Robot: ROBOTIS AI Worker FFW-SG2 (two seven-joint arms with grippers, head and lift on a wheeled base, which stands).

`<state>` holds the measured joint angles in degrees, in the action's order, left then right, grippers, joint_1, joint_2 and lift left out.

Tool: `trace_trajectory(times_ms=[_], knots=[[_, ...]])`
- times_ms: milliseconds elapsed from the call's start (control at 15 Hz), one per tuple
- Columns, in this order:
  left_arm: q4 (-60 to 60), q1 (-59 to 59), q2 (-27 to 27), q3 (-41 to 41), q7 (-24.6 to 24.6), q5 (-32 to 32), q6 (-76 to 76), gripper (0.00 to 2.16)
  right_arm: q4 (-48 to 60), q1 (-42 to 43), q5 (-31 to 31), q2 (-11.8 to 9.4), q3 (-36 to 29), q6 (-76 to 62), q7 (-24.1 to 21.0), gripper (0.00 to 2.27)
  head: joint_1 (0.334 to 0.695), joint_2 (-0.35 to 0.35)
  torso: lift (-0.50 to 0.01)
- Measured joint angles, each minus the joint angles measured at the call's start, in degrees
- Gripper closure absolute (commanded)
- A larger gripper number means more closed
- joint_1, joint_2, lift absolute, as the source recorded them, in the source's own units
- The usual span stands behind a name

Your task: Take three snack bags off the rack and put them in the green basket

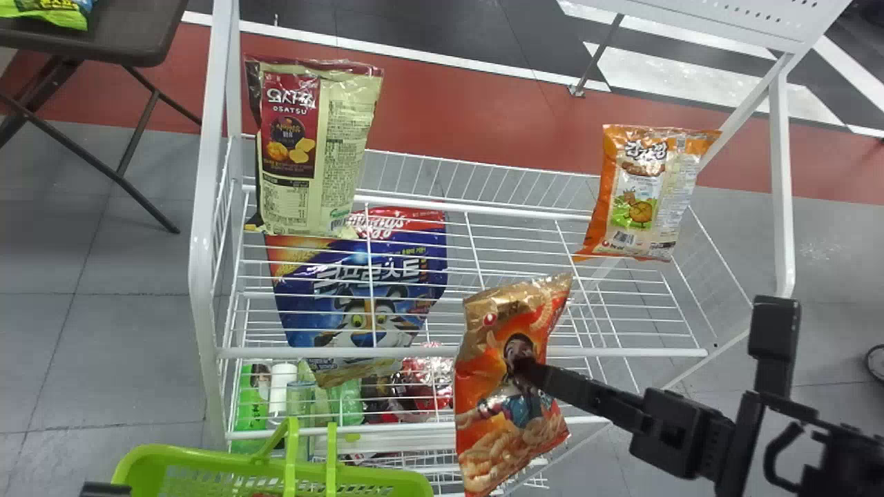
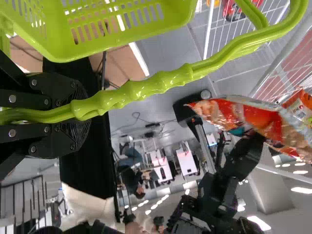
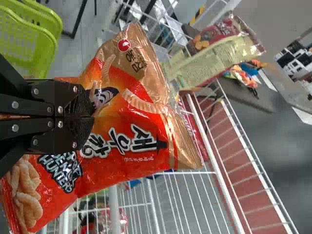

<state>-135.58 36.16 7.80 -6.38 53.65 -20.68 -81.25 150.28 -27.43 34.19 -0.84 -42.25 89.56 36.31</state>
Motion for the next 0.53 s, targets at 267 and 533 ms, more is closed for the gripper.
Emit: trace_trajectory(times_ms=[267, 533], knots=[[-0.3, 0.0, -0.2, 0.1, 0.4, -0.7, 0.0, 1.93, -0.2, -3.3, 2.5, -0.1, 0.5, 0.4, 1.3, 2.16, 0.695, -0.350, -0.025], [-0.3, 0.0, -0.2, 0.0, 0.4, -0.9, 0.5, 1.93, -5.5, -7.1, 2.6, -1.0, 6.6, 0.4, 1.7, 2.16, 0.695, -0.350, -0.025]])
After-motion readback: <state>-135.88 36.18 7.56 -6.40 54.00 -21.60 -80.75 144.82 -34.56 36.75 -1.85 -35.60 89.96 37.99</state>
